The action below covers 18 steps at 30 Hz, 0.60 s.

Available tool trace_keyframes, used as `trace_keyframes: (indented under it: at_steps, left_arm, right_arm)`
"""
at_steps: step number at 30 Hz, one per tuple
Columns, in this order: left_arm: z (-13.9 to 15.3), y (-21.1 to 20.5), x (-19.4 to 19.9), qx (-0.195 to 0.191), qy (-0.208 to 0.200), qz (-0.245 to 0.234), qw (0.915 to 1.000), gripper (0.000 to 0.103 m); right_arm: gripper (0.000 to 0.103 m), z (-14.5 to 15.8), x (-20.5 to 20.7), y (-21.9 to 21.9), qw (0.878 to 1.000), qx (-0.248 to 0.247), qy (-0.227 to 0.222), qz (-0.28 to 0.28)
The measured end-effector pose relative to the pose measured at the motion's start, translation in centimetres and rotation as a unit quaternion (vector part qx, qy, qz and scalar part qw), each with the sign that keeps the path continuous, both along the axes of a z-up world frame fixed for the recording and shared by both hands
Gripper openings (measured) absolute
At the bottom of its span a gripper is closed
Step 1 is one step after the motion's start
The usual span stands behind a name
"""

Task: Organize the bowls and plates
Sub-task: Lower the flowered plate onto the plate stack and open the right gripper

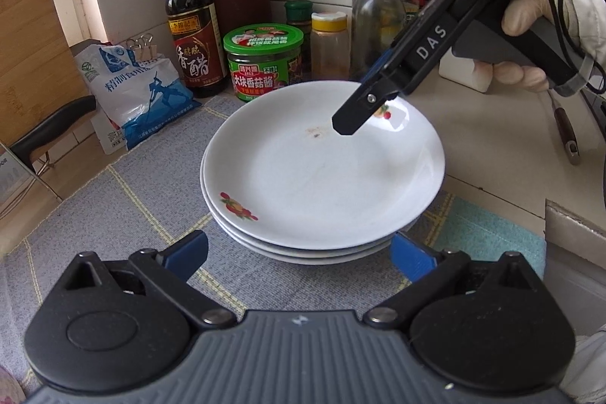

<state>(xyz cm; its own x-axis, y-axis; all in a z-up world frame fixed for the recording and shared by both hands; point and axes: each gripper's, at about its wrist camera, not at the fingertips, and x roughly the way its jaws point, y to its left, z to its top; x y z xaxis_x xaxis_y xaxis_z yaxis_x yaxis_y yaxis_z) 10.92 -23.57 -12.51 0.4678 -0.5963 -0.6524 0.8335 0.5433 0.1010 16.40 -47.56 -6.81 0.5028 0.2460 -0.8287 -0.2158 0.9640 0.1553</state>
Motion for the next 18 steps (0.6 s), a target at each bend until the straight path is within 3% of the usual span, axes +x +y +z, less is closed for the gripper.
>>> trace_keyframes:
  at_steps: [4,10,18]
  left_arm:
    - [0.6,0.6,-0.3,-0.012,-0.016,0.005,0.9998,0.102]
    - [1.6,1.6,-1.1,-0.033,-0.038,0.016,0.9986,0.102]
    - [2.7,3.6,-2.6,-0.051,-0.057,0.059,0.9953,0.102]
  right_arm:
    - [0.101,0.6,-0.5,0.5,1.000,-0.006,-0.017,0.005]
    - [0.102,1.6,-1.3,1.5,0.999,-0.016,-0.039,0.007]
    - [0.103,3.5,-3.0,3.8,0.994,-0.045,-0.100,-0.004]
